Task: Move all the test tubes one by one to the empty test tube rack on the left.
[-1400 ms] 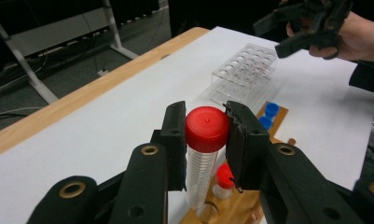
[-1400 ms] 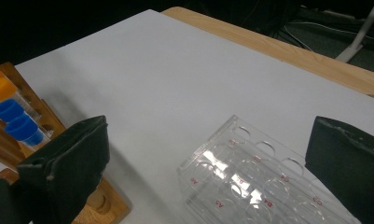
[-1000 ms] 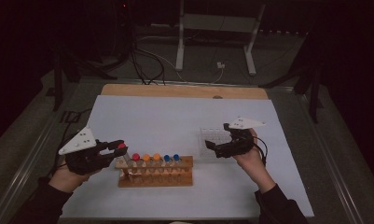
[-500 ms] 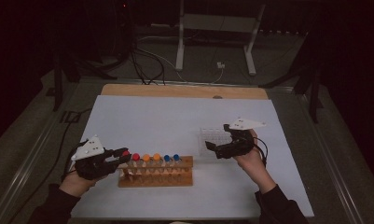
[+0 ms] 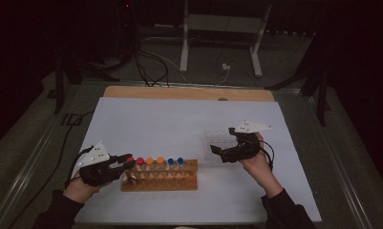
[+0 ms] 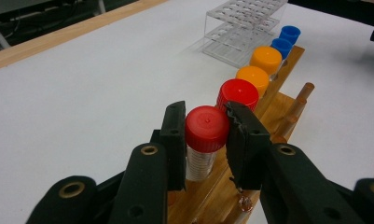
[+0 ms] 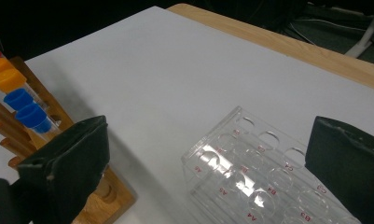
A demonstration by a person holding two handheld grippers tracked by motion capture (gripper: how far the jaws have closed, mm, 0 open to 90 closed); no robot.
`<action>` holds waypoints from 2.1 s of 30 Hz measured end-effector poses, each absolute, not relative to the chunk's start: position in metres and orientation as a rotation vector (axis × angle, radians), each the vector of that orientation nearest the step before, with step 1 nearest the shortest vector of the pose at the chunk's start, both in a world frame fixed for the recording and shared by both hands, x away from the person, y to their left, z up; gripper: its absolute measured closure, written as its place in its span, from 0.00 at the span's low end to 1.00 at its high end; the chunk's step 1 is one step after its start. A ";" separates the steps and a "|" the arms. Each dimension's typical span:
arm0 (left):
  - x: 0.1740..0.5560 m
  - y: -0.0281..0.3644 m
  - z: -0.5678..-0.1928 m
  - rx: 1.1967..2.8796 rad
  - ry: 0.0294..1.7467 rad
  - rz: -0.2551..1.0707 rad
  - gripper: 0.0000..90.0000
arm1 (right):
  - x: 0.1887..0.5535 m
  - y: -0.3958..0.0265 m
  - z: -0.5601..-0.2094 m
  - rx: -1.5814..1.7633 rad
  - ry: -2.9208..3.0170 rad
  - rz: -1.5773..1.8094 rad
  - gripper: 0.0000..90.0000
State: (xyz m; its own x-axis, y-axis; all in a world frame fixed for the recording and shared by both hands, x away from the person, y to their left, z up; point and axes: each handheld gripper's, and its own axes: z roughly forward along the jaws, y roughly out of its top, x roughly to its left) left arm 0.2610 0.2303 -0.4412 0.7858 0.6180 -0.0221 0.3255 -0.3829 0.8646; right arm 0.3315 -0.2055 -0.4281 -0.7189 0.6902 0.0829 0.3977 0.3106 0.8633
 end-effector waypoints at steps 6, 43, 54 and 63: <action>0.261 0.232 -0.438 1.984 0.703 0.356 0.55 | 0.331 -0.206 -0.428 0.978 2.280 1.368 0.00; 0.272 0.260 -0.439 1.927 0.594 0.247 0.00 | 0.300 -0.231 -0.449 0.925 2.242 1.345 0.00; 0.258 0.263 -0.466 1.950 0.612 0.253 0.01 | 0.283 -0.247 -0.467 0.939 2.248 1.276 0.00; 0.255 0.257 -0.474 1.966 0.614 0.241 0.01 | 0.277 -0.255 -0.473 0.949 2.236 1.243 0.00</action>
State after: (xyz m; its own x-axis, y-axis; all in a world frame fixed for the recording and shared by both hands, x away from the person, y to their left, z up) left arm 0.2545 0.2574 -0.4735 0.8500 0.5179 -0.0964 0.3143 -0.3519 0.8817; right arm 0.2765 -0.2545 -0.4726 -0.6844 0.7286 -0.0252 0.3631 0.3707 0.8548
